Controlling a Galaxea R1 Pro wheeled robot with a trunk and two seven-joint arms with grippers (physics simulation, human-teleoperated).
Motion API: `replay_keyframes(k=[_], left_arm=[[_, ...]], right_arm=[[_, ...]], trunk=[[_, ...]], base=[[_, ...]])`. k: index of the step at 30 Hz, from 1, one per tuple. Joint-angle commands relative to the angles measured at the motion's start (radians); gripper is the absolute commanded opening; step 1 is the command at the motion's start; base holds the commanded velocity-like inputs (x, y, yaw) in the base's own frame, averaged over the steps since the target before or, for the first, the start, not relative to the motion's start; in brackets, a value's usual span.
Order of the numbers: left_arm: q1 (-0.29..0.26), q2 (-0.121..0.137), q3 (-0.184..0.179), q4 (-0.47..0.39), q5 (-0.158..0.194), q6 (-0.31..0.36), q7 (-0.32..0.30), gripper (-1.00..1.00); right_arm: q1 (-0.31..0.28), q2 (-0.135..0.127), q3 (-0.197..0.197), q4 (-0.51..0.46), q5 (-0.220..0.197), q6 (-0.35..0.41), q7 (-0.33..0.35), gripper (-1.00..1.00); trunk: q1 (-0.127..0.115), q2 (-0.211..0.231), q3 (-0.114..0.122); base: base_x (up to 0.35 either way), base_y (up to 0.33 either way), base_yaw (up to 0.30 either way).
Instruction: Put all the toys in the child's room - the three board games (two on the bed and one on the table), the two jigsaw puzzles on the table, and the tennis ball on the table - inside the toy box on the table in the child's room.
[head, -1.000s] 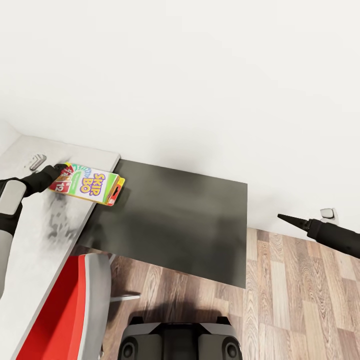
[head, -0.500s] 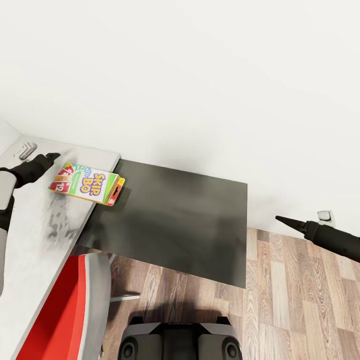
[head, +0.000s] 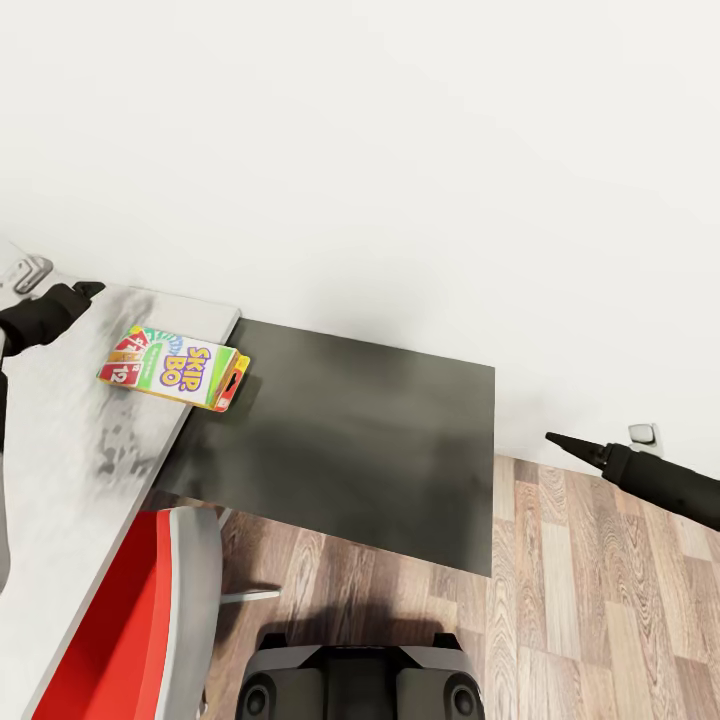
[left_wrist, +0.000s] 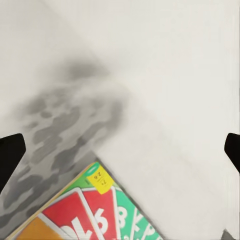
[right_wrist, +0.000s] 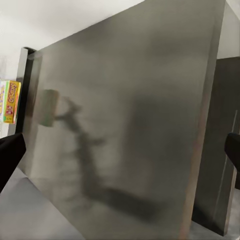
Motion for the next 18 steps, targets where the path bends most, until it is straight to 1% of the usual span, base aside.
replay_keyframes(k=[1, 8, 10, 11, 13, 14, 18], left_arm=[[-0.002, -0.001, 0.002, -0.009, 0.011, 0.008, 0.013, 1.00], [-0.007, -0.003, 0.005, -0.039, 0.020, 0.015, 0.025, 1.00], [-0.008, -0.004, 0.006, -0.052, 0.031, 0.018, 0.028, 1.00], [-0.008, -0.004, 0.006, -0.052, 0.031, 0.018, 0.028, 1.00], [-0.008, -0.005, 0.010, -0.062, 0.045, 0.021, 0.031, 1.00], [-0.008, -0.005, 0.010, -0.062, 0.045, 0.021, 0.031, 1.00], [-0.009, -0.007, 0.024, -0.070, 0.068, 0.042, 0.033, 1.00]], right_arm=[[-0.001, 0.001, -0.001, 0.000, 0.005, 0.005, 0.007, 1.00], [-0.001, 0.002, -0.002, -0.001, 0.005, 0.005, 0.007, 1.00], [-0.001, 0.003, -0.004, -0.002, 0.005, 0.005, 0.007, 1.00], [-0.001, 0.003, -0.004, -0.002, 0.005, 0.005, 0.007, 1.00], [-0.001, 0.003, -0.004, -0.005, 0.005, 0.005, 0.009, 1.00], [-0.001, 0.003, -0.004, -0.005, 0.005, 0.005, 0.009, 1.00], [-0.001, 0.003, -0.001, -0.007, 0.005, 0.005, 0.010, 1.00]], trunk=[[0.001, -0.002, -0.001], [0.001, -0.002, -0.001], [0.001, -0.002, -0.001], [0.001, -0.002, -0.001], [0.001, -0.002, -0.001], [0.001, -0.002, -0.001], [0.001, -0.002, -0.001]], base=[[0.000, 0.000, 0.000], [0.000, 0.000, 0.000], [0.000, 0.000, 0.000], [0.000, 0.000, 0.000], [0.000, 0.000, 0.000], [0.000, 0.000, 0.000], [0.000, 0.000, 0.000]])
